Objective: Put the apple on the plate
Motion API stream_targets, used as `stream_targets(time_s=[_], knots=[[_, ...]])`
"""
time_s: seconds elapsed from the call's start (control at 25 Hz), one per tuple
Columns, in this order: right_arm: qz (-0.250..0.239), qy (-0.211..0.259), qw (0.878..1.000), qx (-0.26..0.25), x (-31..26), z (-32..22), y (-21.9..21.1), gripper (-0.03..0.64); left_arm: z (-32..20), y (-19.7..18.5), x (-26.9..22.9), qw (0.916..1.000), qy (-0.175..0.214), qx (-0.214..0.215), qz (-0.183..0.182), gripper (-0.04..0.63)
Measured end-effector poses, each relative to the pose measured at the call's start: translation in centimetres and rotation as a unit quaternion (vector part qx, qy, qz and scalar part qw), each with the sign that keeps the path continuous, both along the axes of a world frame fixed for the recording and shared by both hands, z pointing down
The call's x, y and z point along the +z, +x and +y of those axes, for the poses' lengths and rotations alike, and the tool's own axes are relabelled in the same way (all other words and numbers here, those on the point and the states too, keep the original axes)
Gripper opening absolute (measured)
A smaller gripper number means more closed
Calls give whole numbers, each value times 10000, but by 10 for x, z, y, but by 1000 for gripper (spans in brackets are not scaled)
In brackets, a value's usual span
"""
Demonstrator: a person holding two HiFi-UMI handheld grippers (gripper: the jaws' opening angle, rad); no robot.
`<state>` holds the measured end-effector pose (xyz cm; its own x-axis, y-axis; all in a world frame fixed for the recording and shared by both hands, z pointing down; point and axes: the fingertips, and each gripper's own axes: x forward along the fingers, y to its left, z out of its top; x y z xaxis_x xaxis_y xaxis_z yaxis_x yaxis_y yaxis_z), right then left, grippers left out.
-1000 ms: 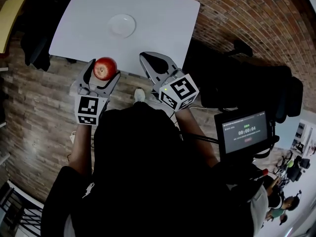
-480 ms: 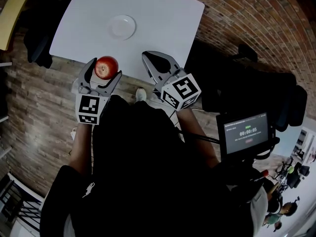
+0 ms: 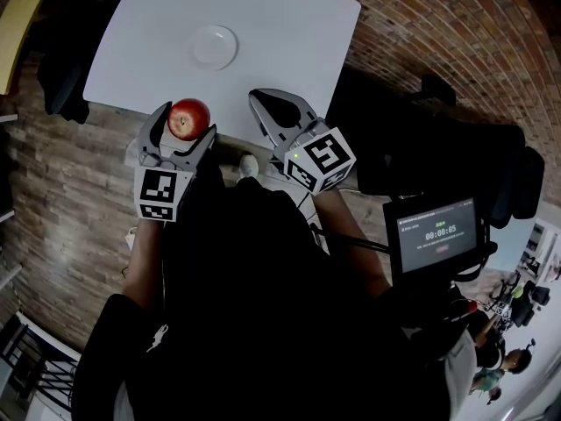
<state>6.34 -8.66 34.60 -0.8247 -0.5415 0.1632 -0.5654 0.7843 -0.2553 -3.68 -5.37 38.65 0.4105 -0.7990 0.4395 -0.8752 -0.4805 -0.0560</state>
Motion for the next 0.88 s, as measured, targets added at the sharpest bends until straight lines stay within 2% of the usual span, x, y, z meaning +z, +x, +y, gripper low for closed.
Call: stream_targets(time_s=[0.56,0.88], knots=[[205,4,9987,459,-9,-31,-18,3,-57,-14,1,9982,11,576,184,399],[397,-29,9962,775,-11,-56,-34,3,-96,-22,26,9941,-168,1055,191,400]])
